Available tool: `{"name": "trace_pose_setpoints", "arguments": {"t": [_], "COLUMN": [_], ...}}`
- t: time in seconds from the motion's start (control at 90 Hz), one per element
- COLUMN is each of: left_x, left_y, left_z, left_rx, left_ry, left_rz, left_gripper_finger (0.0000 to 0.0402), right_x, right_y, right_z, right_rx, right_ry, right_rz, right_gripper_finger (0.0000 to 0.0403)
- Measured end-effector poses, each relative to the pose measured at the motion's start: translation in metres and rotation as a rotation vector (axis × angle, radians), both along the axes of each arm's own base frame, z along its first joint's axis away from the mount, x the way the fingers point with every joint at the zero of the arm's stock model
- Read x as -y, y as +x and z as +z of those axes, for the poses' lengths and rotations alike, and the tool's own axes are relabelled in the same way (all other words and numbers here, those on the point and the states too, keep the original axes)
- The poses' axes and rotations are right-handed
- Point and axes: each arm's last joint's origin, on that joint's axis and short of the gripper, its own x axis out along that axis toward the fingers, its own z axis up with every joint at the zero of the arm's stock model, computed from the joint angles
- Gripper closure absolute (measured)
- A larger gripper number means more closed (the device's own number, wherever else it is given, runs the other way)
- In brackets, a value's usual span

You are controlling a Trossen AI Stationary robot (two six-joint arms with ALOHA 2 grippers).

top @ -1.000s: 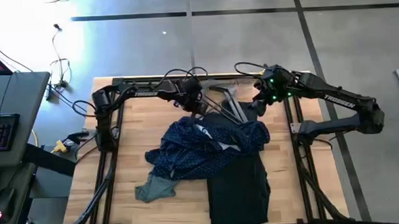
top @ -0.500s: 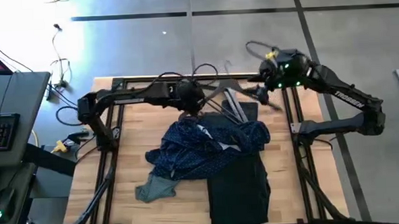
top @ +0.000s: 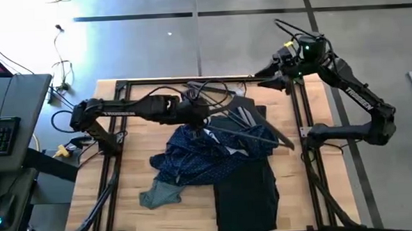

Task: Hang clothes
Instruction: Insert the hanger into the blue polo shirt

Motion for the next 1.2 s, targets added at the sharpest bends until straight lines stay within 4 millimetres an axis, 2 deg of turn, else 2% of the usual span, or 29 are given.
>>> {"name": "trace_pose_setpoints", "arguments": {"t": [0.156,0.433,0.6,0.767,0.889,0.989,1.2], "left_x": [-0.002,-0.012,-0.024,-0.026,-0.023,-0.018,-0.009], "left_y": [0.000,-0.003,-0.006,-0.007,-0.008,-0.007,-0.006], "left_z": [-0.001,-0.006,-0.013,-0.014,-0.007,0.004,0.014], "left_rx": [-0.005,-0.038,-0.044,-0.049,-0.070,-0.044,-0.036], "left_ry": [0.004,-0.054,-0.108,-0.116,-0.088,-0.048,0.009], "left_rz": [0.003,0.071,0.228,0.242,0.204,0.180,0.117], "left_gripper_finger": [0.0352,0.0352,0.0352,0.0352,0.0352,0.0352,0.0352], "right_x": [-0.001,-0.010,-0.013,-0.013,-0.013,-0.015,-0.028], "right_y": [0.014,0.020,0.022,0.020,0.014,0.011,0.026], "right_z": [-0.001,0.002,0.005,0.009,0.014,0.005,-0.004], "right_rx": [0.019,0.023,0.024,0.010,-0.034,-0.119,-0.193], "right_ry": [0.014,0.093,0.131,0.107,0.028,-0.005,-0.043], "right_rz": [0.042,0.094,0.069,0.002,-0.060,-0.066,-0.013], "right_gripper_finger": [0.0151,0.0151,0.0151,0.0151,0.0151,0.0151,0.0151]}}
